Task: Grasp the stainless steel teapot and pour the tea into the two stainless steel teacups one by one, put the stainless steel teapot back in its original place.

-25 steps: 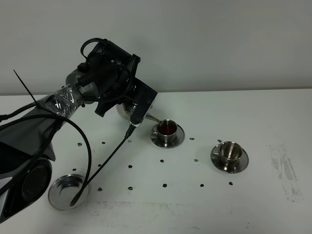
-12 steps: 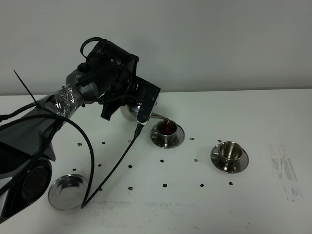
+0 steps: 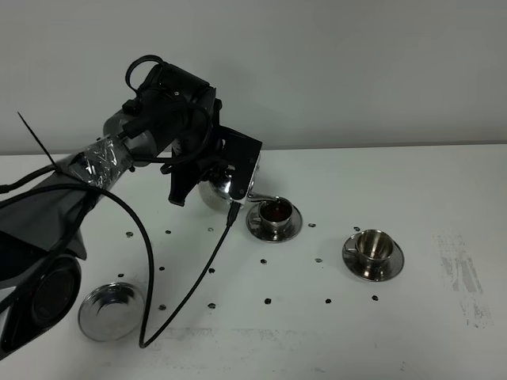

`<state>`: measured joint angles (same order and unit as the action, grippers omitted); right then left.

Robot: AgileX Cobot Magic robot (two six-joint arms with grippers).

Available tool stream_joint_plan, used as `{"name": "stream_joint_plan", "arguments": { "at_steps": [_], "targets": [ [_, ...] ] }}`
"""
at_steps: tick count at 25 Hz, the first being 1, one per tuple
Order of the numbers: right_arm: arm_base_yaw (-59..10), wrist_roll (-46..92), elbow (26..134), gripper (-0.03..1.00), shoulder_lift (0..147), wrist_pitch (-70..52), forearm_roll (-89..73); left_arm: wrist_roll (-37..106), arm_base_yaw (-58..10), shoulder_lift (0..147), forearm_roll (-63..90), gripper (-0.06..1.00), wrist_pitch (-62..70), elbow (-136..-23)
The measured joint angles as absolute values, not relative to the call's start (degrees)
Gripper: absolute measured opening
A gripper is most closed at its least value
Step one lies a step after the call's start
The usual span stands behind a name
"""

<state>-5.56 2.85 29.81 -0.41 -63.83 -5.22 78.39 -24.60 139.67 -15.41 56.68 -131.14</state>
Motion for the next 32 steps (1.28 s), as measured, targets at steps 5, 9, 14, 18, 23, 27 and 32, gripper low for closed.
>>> {"name": "stream_joint_plan", "arguments": {
  "at_steps": [5,9,14,18,23,27,32],
  "targets": [
    [-5.6,2.9,29.8,0.45,-0.4,-63.8,-5.3,75.8,-22.8,136.5,-14.1,0.24,60.4,-131.1],
    [-5.6,2.9,29.8,0.45,-0.4,-63.8,-5.4,71.1,-20.3,134.4,-10.4,0.24,63.1,-131.1],
    [-5.6,2.9,29.8,0.45,-0.4,-63.8,-5.4,61.0,-18.2,134.3,-3.7,0.24,66.8,-131.1],
    [-5.6,2.9,29.8,0.45,-0.4,-63.8,-5.4,51.5,-17.0,134.8,-0.5,0.24,67.2,-131.1],
    [-5.6,2.9,29.8,0.45,-0.4,-63.8,-5.4,41.2,-15.5,136.7,1.5,0.24,65.5,-129.8],
    [-5.6,2.9,29.8,0.45,-0.4,-63.8,-5.4,36.4,-15.1,138.7,3.4,0.24,63.9,-129.4],
    [-5.6,2.7,29.8,0.45,-0.4,-63.8,-5.4,34.8,-15.1,139.7,3.7,0.24,62.5,-129.4]
  ]
}}
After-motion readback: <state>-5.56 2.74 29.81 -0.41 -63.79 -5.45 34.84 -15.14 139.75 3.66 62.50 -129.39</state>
